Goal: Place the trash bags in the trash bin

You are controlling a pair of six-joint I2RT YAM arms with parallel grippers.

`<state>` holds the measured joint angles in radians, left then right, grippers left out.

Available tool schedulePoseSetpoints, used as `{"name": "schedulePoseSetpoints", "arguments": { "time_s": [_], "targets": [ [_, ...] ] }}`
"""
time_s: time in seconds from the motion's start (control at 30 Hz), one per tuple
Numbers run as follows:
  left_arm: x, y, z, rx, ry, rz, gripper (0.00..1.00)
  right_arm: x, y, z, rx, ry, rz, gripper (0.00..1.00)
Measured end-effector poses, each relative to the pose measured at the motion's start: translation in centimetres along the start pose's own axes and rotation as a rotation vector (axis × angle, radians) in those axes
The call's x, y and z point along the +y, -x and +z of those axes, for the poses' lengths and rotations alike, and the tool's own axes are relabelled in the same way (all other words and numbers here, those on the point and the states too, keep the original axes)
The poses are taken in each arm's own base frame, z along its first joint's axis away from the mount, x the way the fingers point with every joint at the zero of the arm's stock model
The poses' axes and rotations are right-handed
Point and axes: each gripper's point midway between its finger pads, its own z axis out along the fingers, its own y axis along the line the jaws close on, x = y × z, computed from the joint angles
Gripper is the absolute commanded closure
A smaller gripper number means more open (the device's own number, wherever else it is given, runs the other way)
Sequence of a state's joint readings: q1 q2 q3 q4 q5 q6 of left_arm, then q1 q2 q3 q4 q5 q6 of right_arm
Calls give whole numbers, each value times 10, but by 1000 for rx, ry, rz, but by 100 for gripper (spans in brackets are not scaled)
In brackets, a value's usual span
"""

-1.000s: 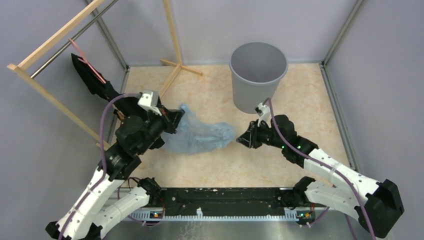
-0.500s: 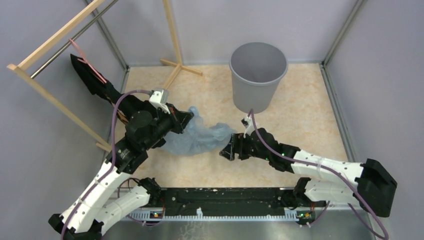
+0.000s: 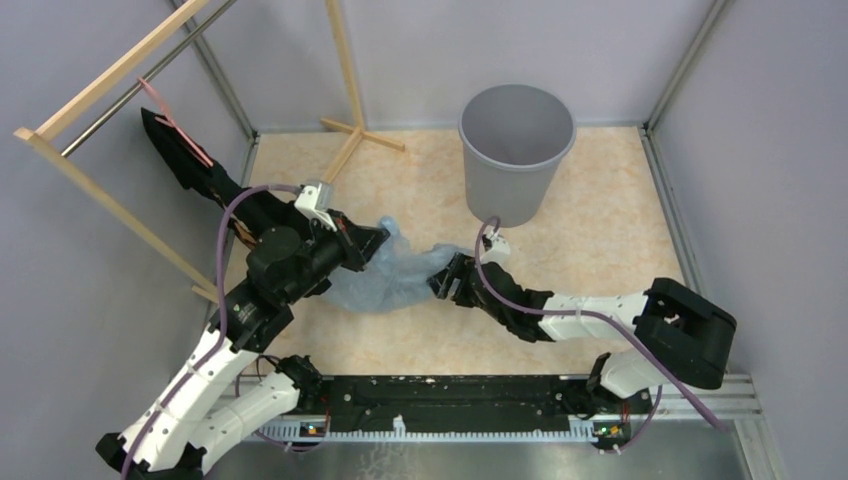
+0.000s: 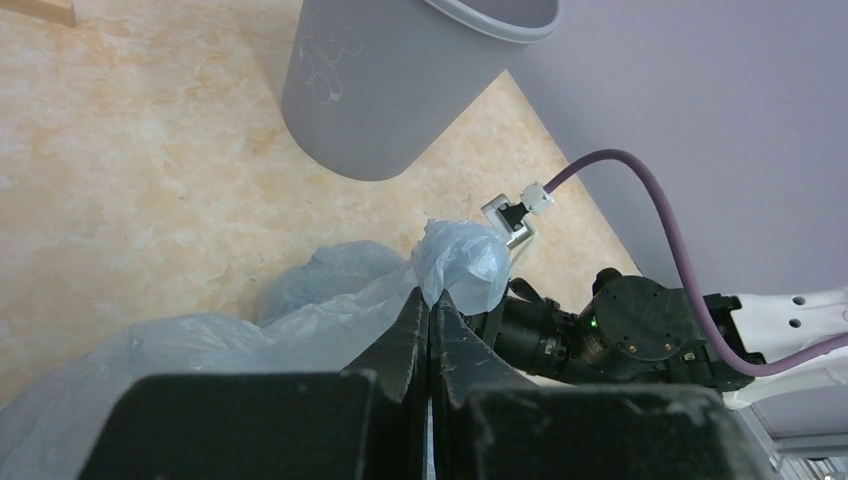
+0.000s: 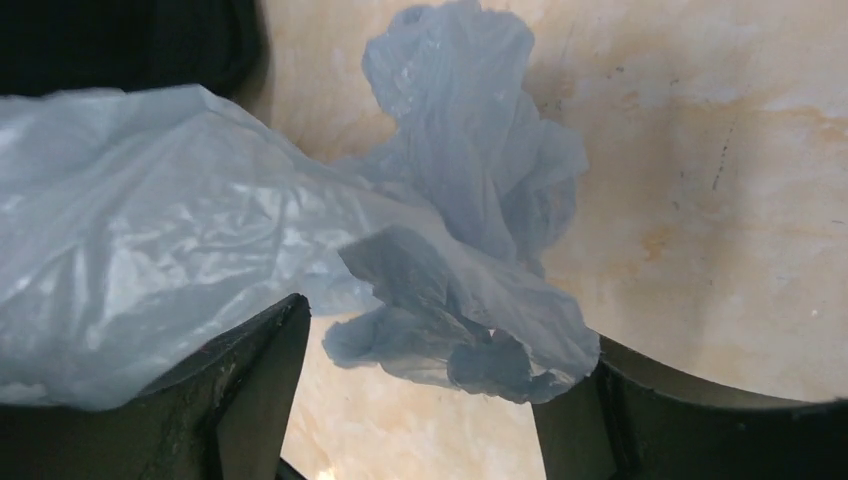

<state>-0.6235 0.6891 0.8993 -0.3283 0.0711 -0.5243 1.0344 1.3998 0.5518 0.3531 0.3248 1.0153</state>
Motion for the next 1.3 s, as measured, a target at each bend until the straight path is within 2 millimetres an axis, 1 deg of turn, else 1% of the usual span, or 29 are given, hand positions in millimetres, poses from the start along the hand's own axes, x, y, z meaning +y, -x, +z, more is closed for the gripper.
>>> {"name": "schedulePoseSetpoints", "arguments": {
  "time_s": [0.03, 0.07, 0.1, 0.17, 0.2, 0.33, 0.37, 0.4, 0.57, 0.63, 0.7, 0.73, 0.77, 0.8, 0.83, 0.87, 0.9, 0.93, 0.97, 1.0, 1.03, 1.07, 1.1, 1.13, 1.17, 1.2, 1.23, 1.27, 1.3],
  "targets": [
    [0, 0, 0, 0, 0, 0, 100, 1, 3, 2, -22, -1, 5, 60],
    [0, 0, 0, 0, 0, -1, 100, 2, 6, 2, -41, 1, 10, 77],
    [0, 0, 0, 1, 2, -1, 100, 5, 12, 3, -72, 13, 31, 87],
    [1, 1, 0, -4, 7, 3, 100, 5, 16, 3, -96, 23, 20, 98],
    [2, 1, -1, -6, 11, 5, 100, 3, 16, 3, -98, 22, 19, 100],
    [14, 1, -4, -21, 70, 20, 100, -18, 18, -5, -76, -29, -22, 100],
    [19, 0, -4, -22, 93, 22, 100, -24, 19, -9, -65, -35, -39, 97],
    [25, -3, -4, -20, 117, 22, 100, -30, 21, -14, -51, -33, -59, 100],
    [57, -27, -1, 24, 248, 3, 100, -57, 29, -22, 103, -2, -94, 100],
    [63, -36, 6, 62, 274, -2, 100, -57, 34, -25, 160, 8, -108, 100],
    [63, -38, 14, 95, 282, 2, 100, -32, 46, -29, 203, 58, -153, 100],
    [59, -34, 19, 114, 278, 10, 100, -10, 61, -32, 203, 95, -184, 100],
    [52, -25, 25, 117, 265, 21, 100, 19, 82, -37, 187, 141, -221, 100],
    [39, -7, 30, 107, 233, 34, 100, 45, 103, -43, 151, 187, -256, 100],
    [21, 16, 32, 75, 185, 49, 100, 76, 127, -55, 97, 246, -297, 100],
    [3, 40, 31, 30, 132, 61, 100, 104, 149, -70, 34, 297, -335, 100],
    [-20, 69, 24, -43, 57, 81, 100, 131, 170, -93, -46, 357, -377, 100],
    [-40, 95, 13, -124, -11, 97, 100, 154, 186, -120, -120, 421, -414, 100],
    [-55, 113, 0, -200, -69, 114, 100, 173, 196, -152, -199, 489, -449, 100],
    [-66, 126, -21, -294, -130, 129, 100, 181, 202, -176, -254, 528, -470, 100],
    [-66, 123, -32, -328, -148, 130, 100, 183, 205, -197, -307, 559, -483, 100],
    [-62, 119, -43, -368, -158, 123, 100, 179, 207, -209, -346, 563, -484, 100],
    [-54, 109, -48, -383, -148, 103, 100, 171, 207, -209, -368, 548, -480, 100],
    [-40, 92, -42, -359, -116, 82, 100, 160, 200, -196, -360, 518, -475, 100],
    [-26, 71, -30, -307, -80, 59, 100, 146, 187, -175, -316, 481, -472, 100],
    [-5, 40, -12, -217, -19, 34, 100, 125, 162, -144, -236, 437, -465, 100],
    [19, 2, 5, -97, 53, 12, 100, 97, 129, -111, -131, 390, -452, 100],
    [45, -41, 15, 36, 136, -10, 100, 59, 84, -82, 10, 322, -430, 100],
    [63, -72, 19, 136, 199, -22, 100, 20, 43, -64, 139, 255, -403, 100]
  ]
}}
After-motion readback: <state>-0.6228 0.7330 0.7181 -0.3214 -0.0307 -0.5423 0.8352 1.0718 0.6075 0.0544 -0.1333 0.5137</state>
